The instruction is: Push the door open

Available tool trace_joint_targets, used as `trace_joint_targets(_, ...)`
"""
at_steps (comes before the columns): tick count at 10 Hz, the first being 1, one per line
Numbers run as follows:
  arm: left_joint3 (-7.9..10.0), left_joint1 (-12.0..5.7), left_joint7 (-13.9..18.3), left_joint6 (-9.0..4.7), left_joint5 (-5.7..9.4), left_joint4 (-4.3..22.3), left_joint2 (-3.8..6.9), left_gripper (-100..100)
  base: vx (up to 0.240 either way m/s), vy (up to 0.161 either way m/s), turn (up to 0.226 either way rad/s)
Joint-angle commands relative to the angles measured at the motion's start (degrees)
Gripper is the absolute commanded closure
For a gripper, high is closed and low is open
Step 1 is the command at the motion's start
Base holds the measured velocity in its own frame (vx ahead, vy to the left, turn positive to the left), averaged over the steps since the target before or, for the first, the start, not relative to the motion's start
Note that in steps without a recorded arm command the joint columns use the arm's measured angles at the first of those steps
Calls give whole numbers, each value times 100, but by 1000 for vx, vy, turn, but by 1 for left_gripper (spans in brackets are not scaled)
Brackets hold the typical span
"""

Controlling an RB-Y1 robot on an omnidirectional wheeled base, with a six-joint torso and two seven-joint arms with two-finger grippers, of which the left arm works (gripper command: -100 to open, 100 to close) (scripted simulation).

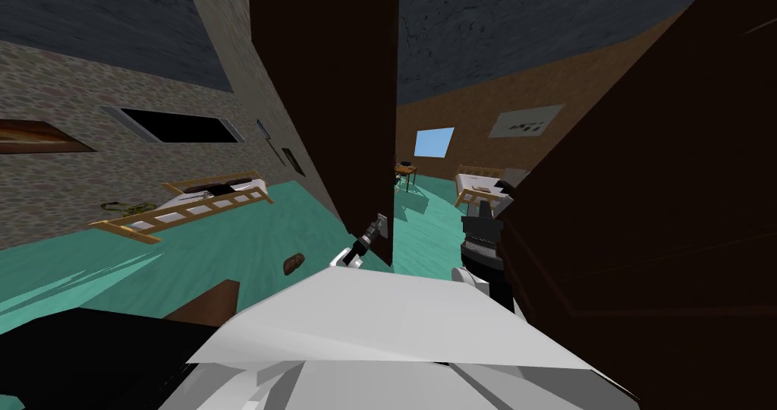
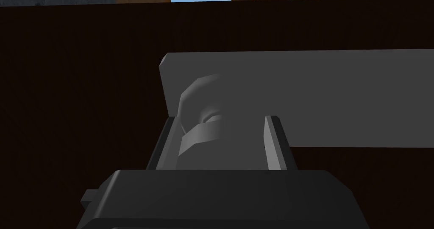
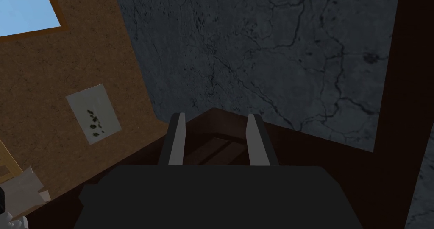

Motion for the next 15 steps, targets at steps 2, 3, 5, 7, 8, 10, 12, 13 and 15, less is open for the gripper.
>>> trace_joint_targets(2, 231, -165, -56, 16, 31, 83, -72, 100, 138, -151, 22)
trace_joint_targets(3, 354, -235, -100, 36, 43, 182, -136, 100, 171, -137, 49)
trace_joint_targets(5, 487, -309, -148, 58, 55, 288, -204, 100, 139, -127, 27)
trace_joint_targets(7, 627, -387, -199, 81, 68, 401, -276, 100, 103, -101, 24)
trace_joint_targets(8, 701, -429, -225, 93, 75, 460, -314, 100, 89, -107, 28)
trace_joint_targets(10, 850, -512, -278, 118, 89, 579, -391, 100, 80, -104, 47)
trace_joint_targets(12, 1001, -596, -333, 143, 103, 700, -469, 100, 87, -91, 28)
trace_joint_targets(13, 1076, -639, -360, 155, 110, 760, -508, 100, 76, -98, 34)
trace_joint_targets(15, 1226, -722, -413, 180, 123, 880, -585, 100, 105, -103, 36)
